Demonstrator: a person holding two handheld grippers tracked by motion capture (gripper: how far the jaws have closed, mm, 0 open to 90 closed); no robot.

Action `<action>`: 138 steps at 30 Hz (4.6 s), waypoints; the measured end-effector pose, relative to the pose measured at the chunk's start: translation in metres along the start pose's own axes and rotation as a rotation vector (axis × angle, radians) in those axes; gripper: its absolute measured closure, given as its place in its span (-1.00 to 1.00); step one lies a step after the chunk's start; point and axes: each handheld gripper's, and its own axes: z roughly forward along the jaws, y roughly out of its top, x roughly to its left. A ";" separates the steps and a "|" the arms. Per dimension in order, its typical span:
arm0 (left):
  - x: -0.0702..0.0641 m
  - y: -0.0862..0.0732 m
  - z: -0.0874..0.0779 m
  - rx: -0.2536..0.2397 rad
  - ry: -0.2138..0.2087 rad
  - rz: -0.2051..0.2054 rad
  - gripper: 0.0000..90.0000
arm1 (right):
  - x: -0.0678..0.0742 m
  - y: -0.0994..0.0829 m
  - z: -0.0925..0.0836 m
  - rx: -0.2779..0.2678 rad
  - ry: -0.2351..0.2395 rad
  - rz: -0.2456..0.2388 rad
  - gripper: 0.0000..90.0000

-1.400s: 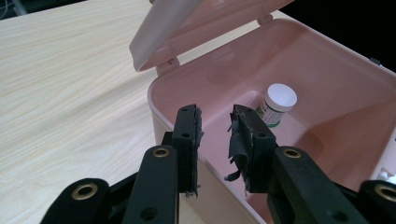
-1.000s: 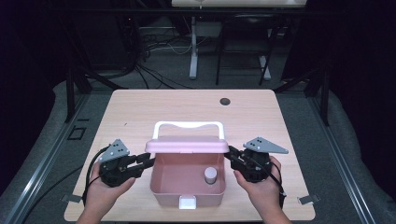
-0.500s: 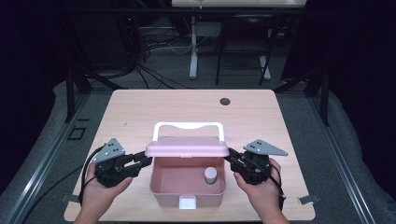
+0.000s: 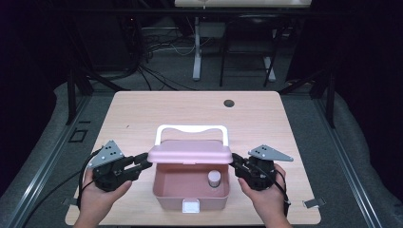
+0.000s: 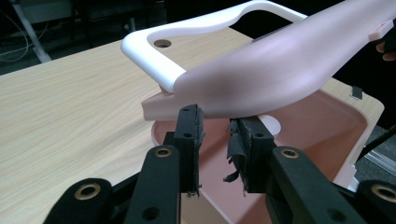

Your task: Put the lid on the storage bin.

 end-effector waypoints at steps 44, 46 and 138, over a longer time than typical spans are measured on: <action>-0.015 -0.012 -0.013 0.006 -0.022 0.013 0.55 | -0.030 -0.010 -0.006 -0.045 -0.035 0.062 0.61; -0.015 -0.012 -0.013 0.007 -0.021 0.016 0.55 | -0.030 -0.010 -0.005 -0.053 -0.033 0.068 0.60; -0.032 -0.075 -0.004 0.073 -0.018 0.015 0.54 | -0.064 -0.062 0.020 -0.002 -0.169 0.033 0.19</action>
